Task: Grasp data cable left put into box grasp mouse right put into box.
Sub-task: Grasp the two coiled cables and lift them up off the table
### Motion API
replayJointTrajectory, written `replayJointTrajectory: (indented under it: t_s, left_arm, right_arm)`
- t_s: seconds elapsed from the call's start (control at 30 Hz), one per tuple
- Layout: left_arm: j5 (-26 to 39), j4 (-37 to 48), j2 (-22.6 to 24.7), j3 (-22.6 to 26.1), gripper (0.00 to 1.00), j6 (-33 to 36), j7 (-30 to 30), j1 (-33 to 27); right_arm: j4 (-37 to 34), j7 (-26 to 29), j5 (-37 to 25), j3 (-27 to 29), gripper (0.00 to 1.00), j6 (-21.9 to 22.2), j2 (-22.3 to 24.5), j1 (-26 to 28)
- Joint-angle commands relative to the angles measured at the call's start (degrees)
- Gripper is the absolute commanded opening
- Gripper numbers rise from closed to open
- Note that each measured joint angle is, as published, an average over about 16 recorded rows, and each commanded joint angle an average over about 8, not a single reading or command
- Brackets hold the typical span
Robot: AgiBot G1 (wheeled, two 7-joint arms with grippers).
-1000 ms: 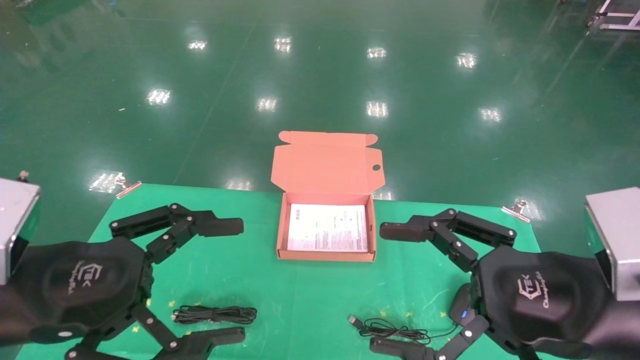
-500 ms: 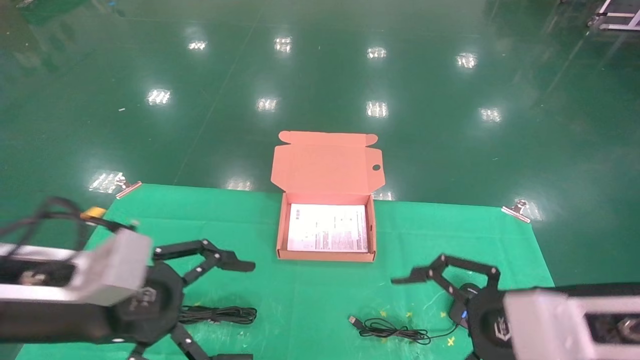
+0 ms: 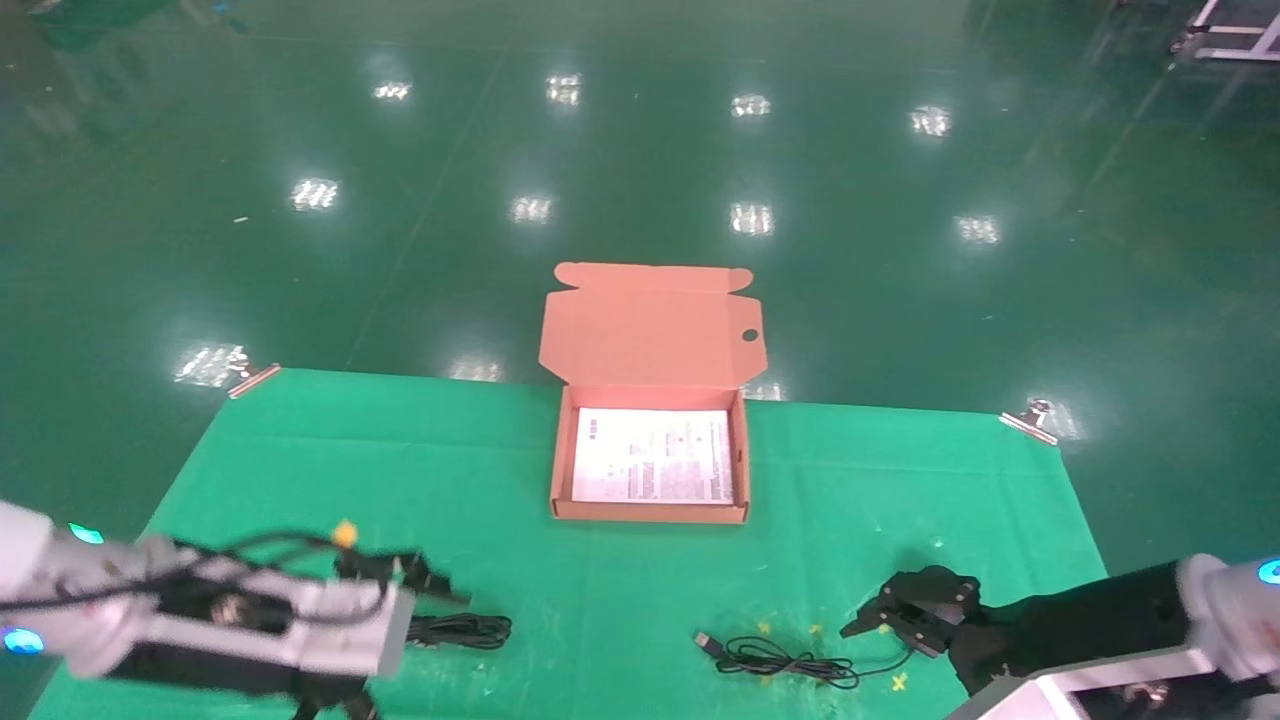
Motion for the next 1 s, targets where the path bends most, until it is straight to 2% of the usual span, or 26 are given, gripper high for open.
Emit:
replayJointTrajectory:
  t_s: [0.03,0.23,0.43,0.77,1.0]
  left_arm:
    - [3.62,0.14,1.1,1.74,1.0,-0.48,-0.27,-0.22]
    - [12.7,0.56,4.18,5.12,1.0,-3.26,-2.42,0.0]
    - [18.54,2.67,6.62,6.94,1.0,-5.67,-4.6,0.23]
    - [22.75,13.58,10.19,7.42,1.0,-11.05,-6.5,0.61]
    - [22.18,23.82,13.28,6.71,1.0,-14.02,-6.12,-0.08]
  right_arm:
    - [0.01,-1.08,-2.4,-2.11,1.0,0.47,-0.44,0.97]
    - [-0.16,-0.01,-8.95,-4.92,1.0,3.95,-2.11,-0.25]
    - [-0.51,2.57,-13.63,-6.24,1.0,7.9,-3.69,-2.42]
    - [-1.69,8.17,-18.36,-7.3,1.0,13.96,-6.31,-6.44]
    - [-4.28,11.73,-21.45,-8.0,1.0,17.39,-9.15,-8.15]
